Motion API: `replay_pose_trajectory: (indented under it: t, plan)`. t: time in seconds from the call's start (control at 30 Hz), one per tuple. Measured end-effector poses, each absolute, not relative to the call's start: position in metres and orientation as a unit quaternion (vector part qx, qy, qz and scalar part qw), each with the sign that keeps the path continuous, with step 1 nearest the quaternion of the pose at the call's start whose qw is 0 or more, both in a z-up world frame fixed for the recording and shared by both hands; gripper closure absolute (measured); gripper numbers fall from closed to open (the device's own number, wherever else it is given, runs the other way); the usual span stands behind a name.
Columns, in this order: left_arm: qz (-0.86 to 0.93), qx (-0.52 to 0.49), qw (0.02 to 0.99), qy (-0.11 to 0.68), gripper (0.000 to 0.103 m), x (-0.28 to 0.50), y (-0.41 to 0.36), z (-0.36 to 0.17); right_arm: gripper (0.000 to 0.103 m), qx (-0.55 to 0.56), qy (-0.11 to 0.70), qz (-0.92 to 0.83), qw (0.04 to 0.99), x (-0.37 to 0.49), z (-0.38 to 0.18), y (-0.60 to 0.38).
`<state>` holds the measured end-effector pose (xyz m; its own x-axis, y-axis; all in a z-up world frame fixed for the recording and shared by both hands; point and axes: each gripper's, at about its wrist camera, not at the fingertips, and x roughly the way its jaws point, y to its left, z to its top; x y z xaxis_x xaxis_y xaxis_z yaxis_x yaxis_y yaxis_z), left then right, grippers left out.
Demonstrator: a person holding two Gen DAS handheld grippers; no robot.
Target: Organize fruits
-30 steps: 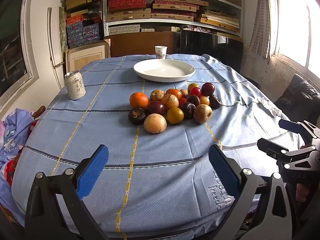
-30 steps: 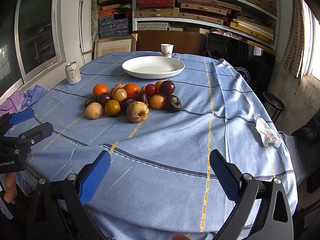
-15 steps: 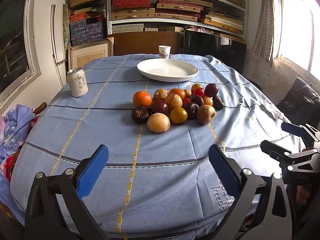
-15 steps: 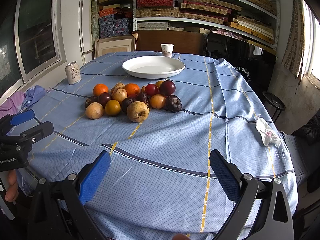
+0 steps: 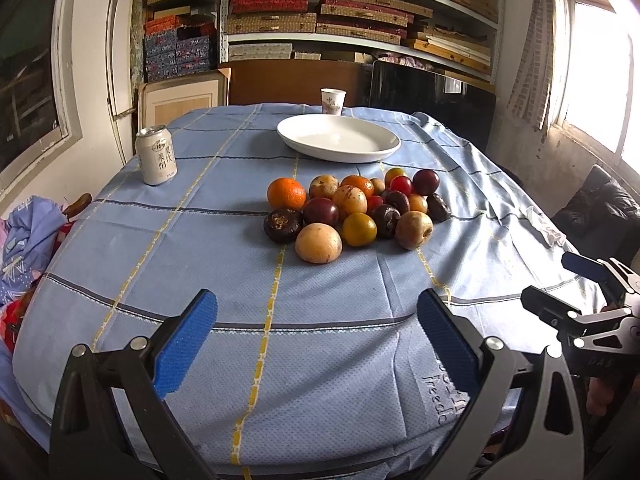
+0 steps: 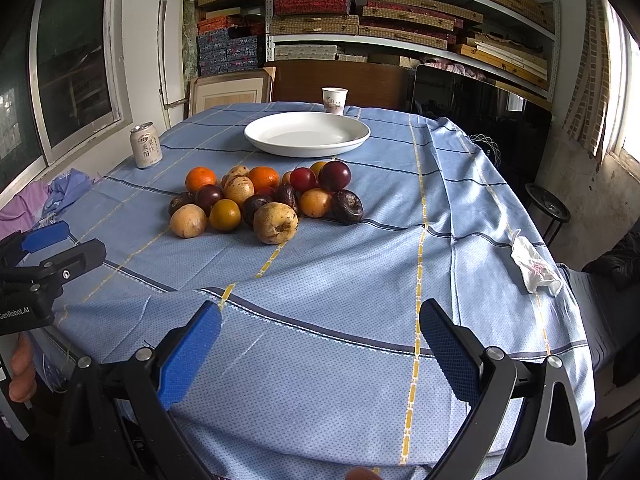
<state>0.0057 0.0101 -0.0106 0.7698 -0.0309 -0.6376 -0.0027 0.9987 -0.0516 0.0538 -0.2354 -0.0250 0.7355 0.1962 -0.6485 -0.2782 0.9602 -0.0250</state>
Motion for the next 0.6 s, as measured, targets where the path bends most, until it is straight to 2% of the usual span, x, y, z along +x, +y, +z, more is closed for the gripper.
replay_pose_trajectory:
  t: [0.6]
  plan:
    - [-0.021,-0.024,0.937,0.348,0.005,0.007,0.0085,-0.0139,0.003,-0.062,0.341,0.128,0.929,0.0536,-0.0268,-0.2336]
